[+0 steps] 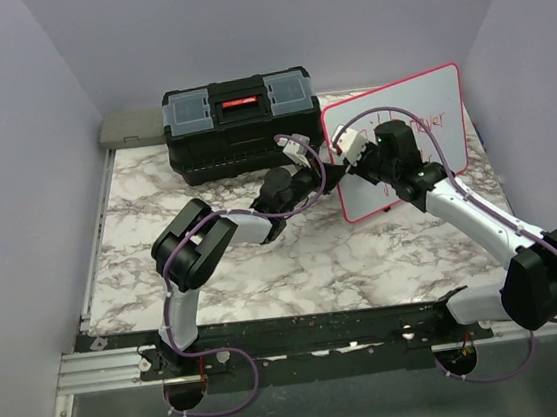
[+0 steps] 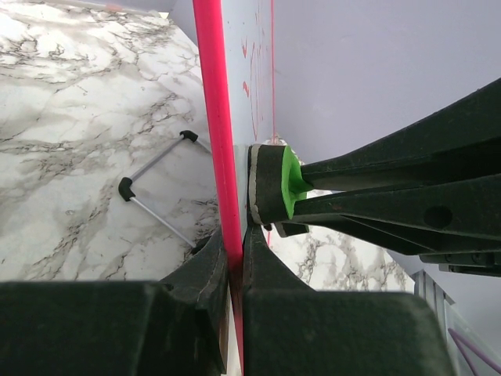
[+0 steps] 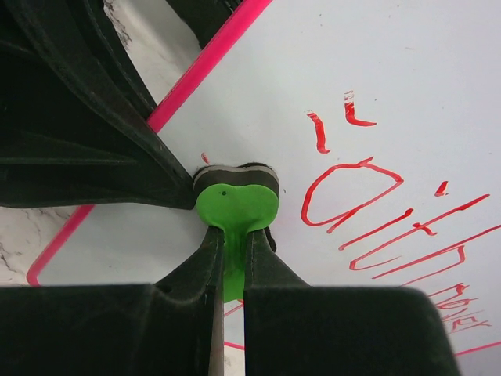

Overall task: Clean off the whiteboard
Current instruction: Erase the whiteboard at the whiteboard stand.

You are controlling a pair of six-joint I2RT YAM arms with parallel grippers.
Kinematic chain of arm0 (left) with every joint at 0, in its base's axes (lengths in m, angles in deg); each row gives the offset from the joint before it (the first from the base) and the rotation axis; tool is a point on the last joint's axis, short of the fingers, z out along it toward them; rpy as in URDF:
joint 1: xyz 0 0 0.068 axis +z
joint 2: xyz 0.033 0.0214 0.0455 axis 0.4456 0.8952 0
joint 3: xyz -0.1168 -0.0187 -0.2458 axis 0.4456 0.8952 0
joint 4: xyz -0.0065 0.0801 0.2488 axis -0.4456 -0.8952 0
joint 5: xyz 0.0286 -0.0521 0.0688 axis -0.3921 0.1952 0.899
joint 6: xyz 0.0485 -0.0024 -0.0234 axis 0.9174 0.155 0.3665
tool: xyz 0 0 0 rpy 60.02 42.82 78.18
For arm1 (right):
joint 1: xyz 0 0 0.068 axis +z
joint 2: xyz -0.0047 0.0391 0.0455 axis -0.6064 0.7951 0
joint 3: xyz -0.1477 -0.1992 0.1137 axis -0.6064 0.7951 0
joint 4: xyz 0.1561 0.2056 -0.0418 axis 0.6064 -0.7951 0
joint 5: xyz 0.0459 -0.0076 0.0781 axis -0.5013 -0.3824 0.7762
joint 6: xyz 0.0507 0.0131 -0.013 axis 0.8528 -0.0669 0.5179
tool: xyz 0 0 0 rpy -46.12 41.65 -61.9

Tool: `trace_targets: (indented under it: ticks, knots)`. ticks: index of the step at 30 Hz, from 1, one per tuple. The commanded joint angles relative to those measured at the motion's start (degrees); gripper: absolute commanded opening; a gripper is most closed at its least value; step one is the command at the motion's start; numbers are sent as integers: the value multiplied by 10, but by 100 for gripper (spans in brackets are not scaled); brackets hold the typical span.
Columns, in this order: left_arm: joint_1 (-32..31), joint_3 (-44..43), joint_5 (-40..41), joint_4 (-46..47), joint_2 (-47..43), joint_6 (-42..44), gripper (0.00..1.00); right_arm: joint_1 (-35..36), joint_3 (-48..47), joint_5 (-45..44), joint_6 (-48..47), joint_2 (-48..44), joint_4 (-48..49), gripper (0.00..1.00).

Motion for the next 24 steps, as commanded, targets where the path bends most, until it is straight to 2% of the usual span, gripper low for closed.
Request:
trace_targets:
  ticks: [1, 7, 12, 19, 24]
  knots:
    - [-3, -1, -14, -26, -5, 72, 0, 0, -9, 58, 45, 12, 2, 1]
    - [-3, -6, -18, -32, -3, 73, 0, 40, -32, 19, 49, 24, 38, 1]
    - [-4, -5, -8, -34, -4, 68, 0, 111, 2, -100, 4, 28, 95, 1]
    - [-3, 1, -2, -26, -3, 57, 0, 112, 85, -207, -21, -14, 179, 1]
    - [-2, 5, -4, -20, -4, 57, 0, 93, 125, -189, -13, -55, 147, 1]
